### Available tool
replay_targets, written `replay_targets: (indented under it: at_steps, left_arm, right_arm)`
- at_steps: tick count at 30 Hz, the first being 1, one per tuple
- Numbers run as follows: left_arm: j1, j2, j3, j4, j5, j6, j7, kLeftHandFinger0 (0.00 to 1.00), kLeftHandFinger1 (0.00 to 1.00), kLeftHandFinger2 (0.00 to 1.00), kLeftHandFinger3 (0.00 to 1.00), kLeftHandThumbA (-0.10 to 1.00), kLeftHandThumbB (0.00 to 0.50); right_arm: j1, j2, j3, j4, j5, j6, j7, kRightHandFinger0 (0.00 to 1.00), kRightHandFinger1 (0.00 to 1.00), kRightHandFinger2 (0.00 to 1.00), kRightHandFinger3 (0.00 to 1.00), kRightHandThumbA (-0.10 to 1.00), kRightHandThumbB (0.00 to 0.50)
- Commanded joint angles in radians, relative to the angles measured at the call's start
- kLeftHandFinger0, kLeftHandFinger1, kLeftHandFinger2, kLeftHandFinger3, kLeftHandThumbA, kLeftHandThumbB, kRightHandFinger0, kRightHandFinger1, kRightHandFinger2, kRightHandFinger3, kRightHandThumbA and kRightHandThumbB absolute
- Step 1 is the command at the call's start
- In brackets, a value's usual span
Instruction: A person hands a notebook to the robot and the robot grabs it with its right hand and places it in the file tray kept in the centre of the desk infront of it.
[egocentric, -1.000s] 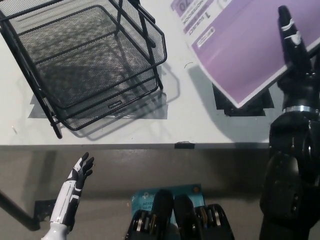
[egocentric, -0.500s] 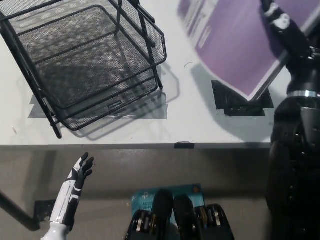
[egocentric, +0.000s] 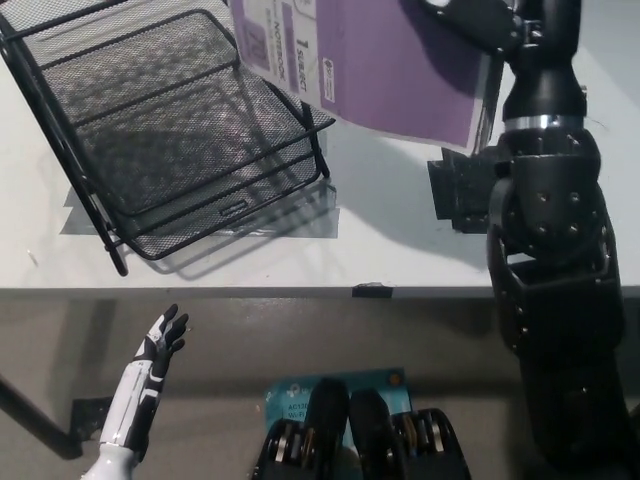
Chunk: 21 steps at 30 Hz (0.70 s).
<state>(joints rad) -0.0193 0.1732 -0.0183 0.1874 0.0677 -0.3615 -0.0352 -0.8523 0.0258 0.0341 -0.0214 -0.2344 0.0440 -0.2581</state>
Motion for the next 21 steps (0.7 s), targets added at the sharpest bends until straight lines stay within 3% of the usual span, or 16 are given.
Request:
replay_targets:
  at_steps: [1,6,8,13,14,17,21]
  left_arm:
    - [-0.017,0.020,-0.008,-0.017,-0.009,-0.018,-0.032,1.00,1.00,1.00,1.00,1.00,0.500]
    - [-0.016,0.020,-0.007,-0.021,-0.011,-0.014,-0.035,1.00,1.00,1.00,1.00,1.00,0.500]
    - [-0.013,0.019,-0.008,-0.025,-0.007,-0.011,-0.038,1.00,1.00,1.00,1.00,1.00,0.500]
    - [-0.016,0.021,-0.012,-0.018,0.002,-0.032,-0.043,1.00,1.00,1.00,1.00,1.00,0.500]
    - [-0.017,0.021,-0.012,-0.016,0.004,-0.036,-0.044,1.00,1.00,1.00,1.00,1.00,0.500]
    - [-0.018,0.020,-0.013,-0.015,0.007,-0.036,-0.045,1.00,1.00,1.00,1.00,1.00,0.500]
    - [-0.021,0.020,-0.016,-0.016,0.020,-0.036,-0.041,1.00,1.00,1.00,1.00,1.00,0.500]
  right_arm:
    - [-0.127,0.001,0.007,-0.015,-0.100,-0.132,-0.072,0.00,0.00,0.00,0.00,1.00,0.042]
    - [-0.152,0.005,0.009,0.011,-0.119,-0.159,-0.078,0.00,0.00,0.00,0.00,1.00,0.085]
    - [-0.169,-0.015,0.040,0.053,-0.235,-0.163,-0.123,0.00,0.00,0.00,0.00,1.00,0.032]
    - [-0.212,-0.022,0.058,0.146,-0.283,-0.203,-0.167,0.00,0.00,0.00,0.00,1.00,0.012]
    - [-0.228,-0.014,0.053,0.171,-0.267,-0.217,-0.173,0.00,0.00,0.05,0.03,1.00,0.003]
    - [-0.257,-0.005,0.045,0.210,-0.264,-0.238,-0.193,0.00,0.00,0.11,0.07,1.00,0.000]
    - [-0.320,-0.007,0.056,0.281,-0.317,-0.274,-0.252,0.00,0.00,0.05,0.14,1.00,0.015]
